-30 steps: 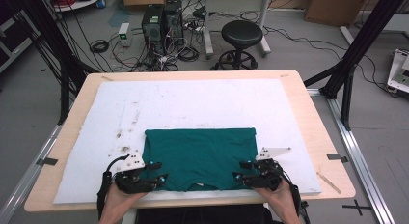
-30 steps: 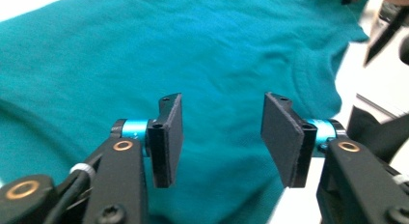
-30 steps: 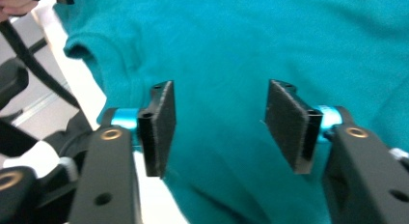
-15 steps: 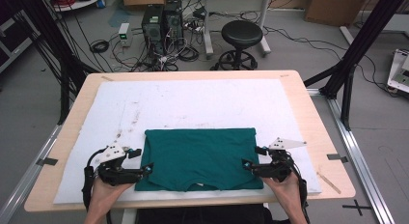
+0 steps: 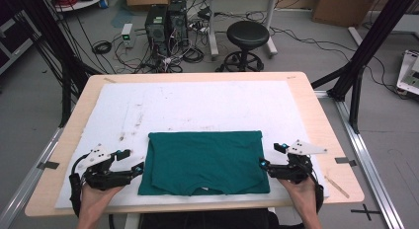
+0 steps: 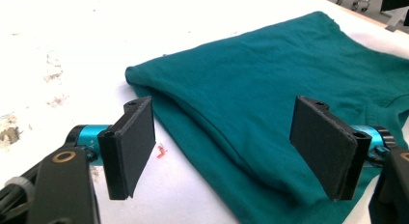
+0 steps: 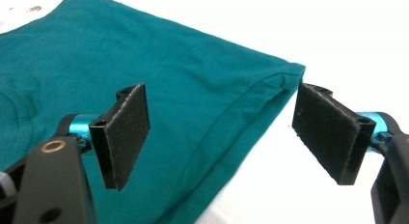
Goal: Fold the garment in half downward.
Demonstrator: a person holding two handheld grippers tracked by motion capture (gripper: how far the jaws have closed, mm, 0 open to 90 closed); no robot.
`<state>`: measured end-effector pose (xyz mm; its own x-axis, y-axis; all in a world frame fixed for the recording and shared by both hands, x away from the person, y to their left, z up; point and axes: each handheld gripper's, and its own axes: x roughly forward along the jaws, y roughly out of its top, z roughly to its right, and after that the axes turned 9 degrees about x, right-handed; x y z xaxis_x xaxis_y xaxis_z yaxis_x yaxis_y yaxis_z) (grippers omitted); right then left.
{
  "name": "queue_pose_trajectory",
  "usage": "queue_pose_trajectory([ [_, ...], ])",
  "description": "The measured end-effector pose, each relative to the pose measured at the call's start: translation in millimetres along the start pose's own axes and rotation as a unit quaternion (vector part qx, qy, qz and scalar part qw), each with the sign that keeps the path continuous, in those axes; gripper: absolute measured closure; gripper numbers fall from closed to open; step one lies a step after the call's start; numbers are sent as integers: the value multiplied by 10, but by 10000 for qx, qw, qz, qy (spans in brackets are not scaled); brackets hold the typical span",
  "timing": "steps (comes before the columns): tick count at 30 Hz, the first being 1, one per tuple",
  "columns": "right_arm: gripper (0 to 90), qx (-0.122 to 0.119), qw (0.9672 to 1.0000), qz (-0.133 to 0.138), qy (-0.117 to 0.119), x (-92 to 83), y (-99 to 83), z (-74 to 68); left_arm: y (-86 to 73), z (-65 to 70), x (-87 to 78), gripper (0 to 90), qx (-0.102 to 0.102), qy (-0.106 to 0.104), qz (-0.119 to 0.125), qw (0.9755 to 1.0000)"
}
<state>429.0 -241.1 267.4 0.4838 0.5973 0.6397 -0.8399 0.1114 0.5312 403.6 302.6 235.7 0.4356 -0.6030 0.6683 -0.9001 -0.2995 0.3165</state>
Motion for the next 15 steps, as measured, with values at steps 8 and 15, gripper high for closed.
queue_pose_trajectory([
  [8,208,29,9999,97,-90,-74,-5,45,32,47,29,242,98,-51,-18,9999],
  [15,208,25,10000,41,-49,-56,-11,39,33,54,45,244,106,-79,-41,9999],
])
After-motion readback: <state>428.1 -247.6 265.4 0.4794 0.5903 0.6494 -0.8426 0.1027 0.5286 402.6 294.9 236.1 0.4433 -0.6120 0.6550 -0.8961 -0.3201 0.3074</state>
